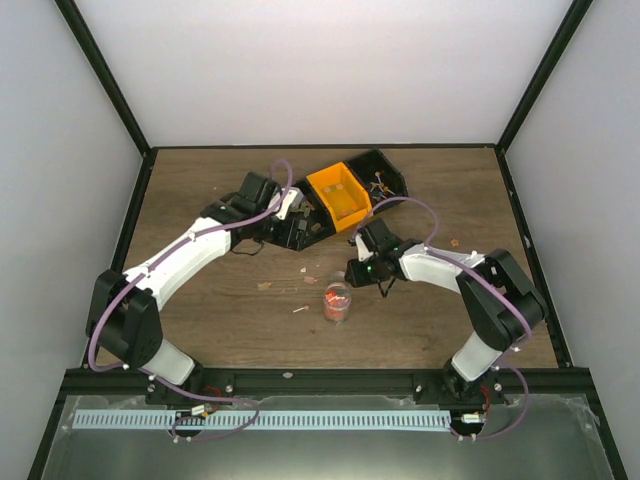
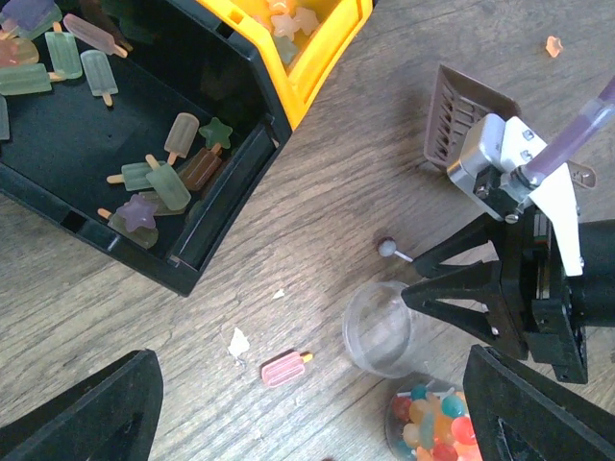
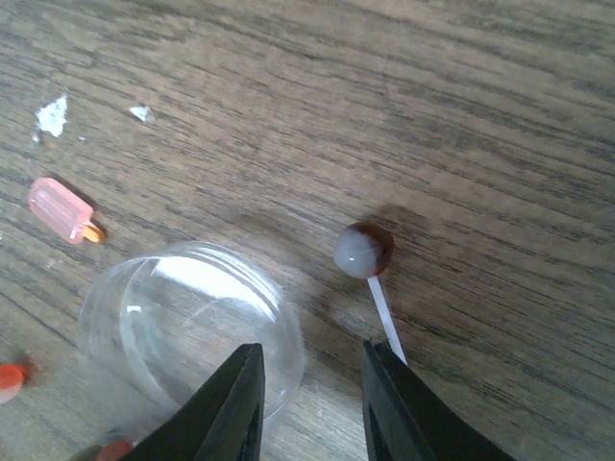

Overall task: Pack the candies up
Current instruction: Pick up the bottle lid at the center of the board.

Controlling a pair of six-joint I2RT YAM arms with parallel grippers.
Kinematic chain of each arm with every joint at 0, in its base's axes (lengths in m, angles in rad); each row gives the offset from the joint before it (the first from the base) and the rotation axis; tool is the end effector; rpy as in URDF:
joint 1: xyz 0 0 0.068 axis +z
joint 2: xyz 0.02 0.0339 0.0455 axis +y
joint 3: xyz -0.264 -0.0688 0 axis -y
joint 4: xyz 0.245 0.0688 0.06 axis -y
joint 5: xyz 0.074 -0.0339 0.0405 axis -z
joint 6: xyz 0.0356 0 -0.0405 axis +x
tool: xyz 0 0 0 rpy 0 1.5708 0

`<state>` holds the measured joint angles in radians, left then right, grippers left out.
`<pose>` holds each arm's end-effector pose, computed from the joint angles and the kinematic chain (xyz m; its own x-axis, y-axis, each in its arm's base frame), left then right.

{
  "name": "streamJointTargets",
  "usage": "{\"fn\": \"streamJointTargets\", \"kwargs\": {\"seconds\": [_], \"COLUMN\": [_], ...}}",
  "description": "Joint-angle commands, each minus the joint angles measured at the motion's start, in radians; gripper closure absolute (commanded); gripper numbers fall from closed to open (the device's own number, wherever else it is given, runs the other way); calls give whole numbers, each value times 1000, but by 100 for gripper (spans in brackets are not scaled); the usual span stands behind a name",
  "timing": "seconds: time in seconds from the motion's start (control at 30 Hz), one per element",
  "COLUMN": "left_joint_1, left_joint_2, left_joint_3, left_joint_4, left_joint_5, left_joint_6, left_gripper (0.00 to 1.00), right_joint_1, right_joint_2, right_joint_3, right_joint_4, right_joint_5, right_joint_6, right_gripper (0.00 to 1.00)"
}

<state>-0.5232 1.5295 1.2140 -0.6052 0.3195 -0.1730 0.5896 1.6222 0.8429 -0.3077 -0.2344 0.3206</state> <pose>0.2767 -0.1725 0.2725 -0.7892 0.2666 -0.5532 0.5108 0.7850 -0.3505 0.2452 0.1740 0.1515 -0.8970 -0.2313 -0.3766 -0.3666 0.8653 0.3417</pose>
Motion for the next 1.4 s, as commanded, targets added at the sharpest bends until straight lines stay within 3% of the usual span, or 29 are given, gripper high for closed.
{"fn": "streamJointTargets", "kwargs": {"seconds": [0.0,0.47,0.87,1.03,1.27,1.37], "left_joint_1": [3,4,3,22,67,68], "left_joint_2": [12,25,8,-22,-124,-164], "left_joint_3": [-4,-7,-14,-21,-135,-238], "left_joint_4": [12,11,46,96,410,721], "left_joint_5": [6,14,26,17,206,333], "left_joint_6": [7,26,31,36,-57,-178], "left_gripper": [12,12,12,0,0,0], "right_joint_1": [15,15,-4,-99,-281,-336], "right_joint_2": [31,26,-37,-109,-272,-318], "right_joint_3": [27,41,70,48,26,20], "right_joint_4": [15,-13,-56,-60,-13,24], "right_joint_5": [29,89,161,147,-89,-315], "right_joint_6": [-23,-5,37,36,44,61], "right_gripper": [72,93,99,99,99,99]}}
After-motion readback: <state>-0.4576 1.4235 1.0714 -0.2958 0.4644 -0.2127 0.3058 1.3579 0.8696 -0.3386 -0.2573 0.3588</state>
